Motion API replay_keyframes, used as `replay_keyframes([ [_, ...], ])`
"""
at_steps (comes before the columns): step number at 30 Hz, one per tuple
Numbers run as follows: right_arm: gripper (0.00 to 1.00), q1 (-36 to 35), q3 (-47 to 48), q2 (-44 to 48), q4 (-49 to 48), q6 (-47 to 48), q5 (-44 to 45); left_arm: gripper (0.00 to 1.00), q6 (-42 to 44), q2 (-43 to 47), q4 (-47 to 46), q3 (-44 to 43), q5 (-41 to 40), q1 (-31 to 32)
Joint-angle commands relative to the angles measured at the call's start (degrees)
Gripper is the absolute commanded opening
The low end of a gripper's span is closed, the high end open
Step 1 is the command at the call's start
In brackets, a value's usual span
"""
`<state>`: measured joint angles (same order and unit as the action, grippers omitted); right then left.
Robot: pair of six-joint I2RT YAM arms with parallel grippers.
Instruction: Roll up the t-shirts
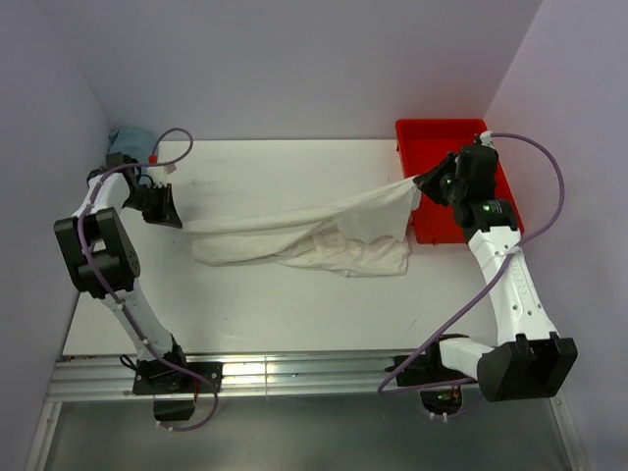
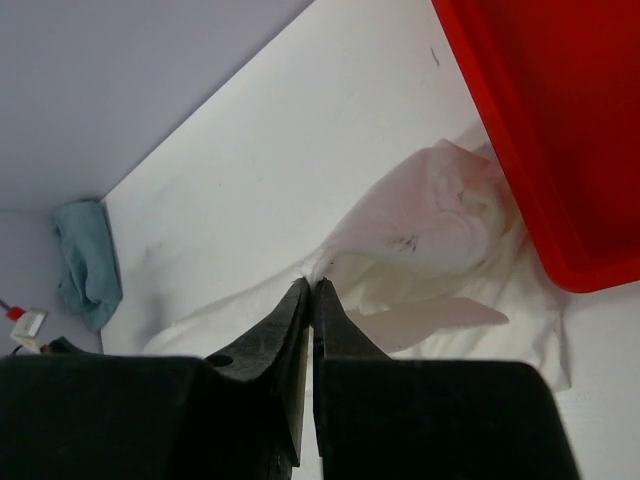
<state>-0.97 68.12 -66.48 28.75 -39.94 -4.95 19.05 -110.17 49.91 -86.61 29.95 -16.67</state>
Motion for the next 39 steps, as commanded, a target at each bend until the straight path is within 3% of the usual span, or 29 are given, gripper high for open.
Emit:
replay_keyframes([
  [1, 0.0, 0.45, -0.7, 0.82, -2.73, 0.66, -1.38, 0.0, 1.87, -3.03, 2.29, -2.07, 4.4, -0.12],
  [9, 0.0, 0.53, -2.73, -0.4, -4.41, 0.66, -1.47, 0.07, -1.46, -6.28, -0.86, -4.71, 8.98, 0.14],
  [13, 0.0, 0.53, -1.33, -1.72, -4.23, 0.83, -1.29, 0.0, -5.77, -7.86, -4.2, -8.65, 9.16, 0.58],
  [18, 0.0, 0.53, -0.62, -3.74, -4.41, 1.1, -1.29, 0.01, -9.2, -12.43, -4.56, -13.49, 6.35, 1.99],
  [26, 0.0, 0.53, -1.41, -6.29, -6.69, 0.57, -2.34, 0.04, -12.54, -14.37, -8.6, -12.97, 2.21, 4.89],
  [29, 0.0, 0.53, -1.41, -6.73, -7.04, 0.48, -2.52, 0.11, -12.98, -14.28, -9.65, -12.62, 2.04, 4.98],
  [36, 0.0, 0.53, -1.14, -6.65, -6.52, 0.74, -2.43, 0.42, -12.28, -10.07, -11.94, -8.68, 1.42, 4.8],
  [39, 0.0, 0.53, -1.06, -6.56, -6.34, 0.92, -2.17, 0.47, -11.32, -7.96, -12.03, -7.0, 1.51, 4.28],
])
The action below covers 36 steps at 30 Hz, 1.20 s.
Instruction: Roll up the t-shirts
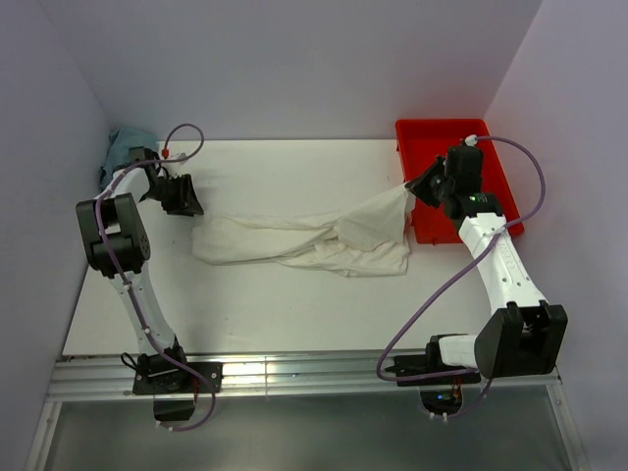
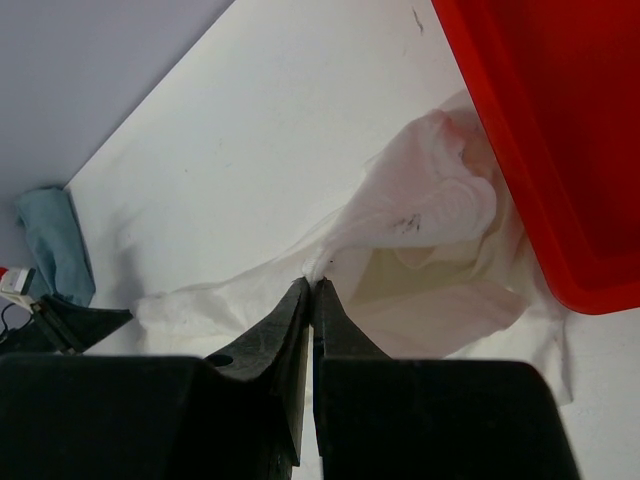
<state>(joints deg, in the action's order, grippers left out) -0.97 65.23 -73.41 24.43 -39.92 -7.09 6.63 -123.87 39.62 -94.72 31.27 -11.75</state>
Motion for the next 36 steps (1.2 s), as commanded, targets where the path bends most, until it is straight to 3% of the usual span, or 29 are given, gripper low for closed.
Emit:
replay_keyframes([
  [1, 0.0, 0.53, 1.74, 0.37, -1.84, 0.9, -0.03, 0.47, 1.62, 6.18, -1.56, 1.46, 0.46, -0.91],
  [17, 0.0, 0.53, 0.95, 1.16, -1.66, 1.16, 0.33, 0.47, 2.42, 14.89, -0.94, 14.64, -1.82, -1.88],
  [36, 0.0, 0.45, 0.6, 1.51, -1.49, 1.34, 0.15, 0.46, 1.1, 14.01, -1.65, 15.44, -0.86, 0.15],
])
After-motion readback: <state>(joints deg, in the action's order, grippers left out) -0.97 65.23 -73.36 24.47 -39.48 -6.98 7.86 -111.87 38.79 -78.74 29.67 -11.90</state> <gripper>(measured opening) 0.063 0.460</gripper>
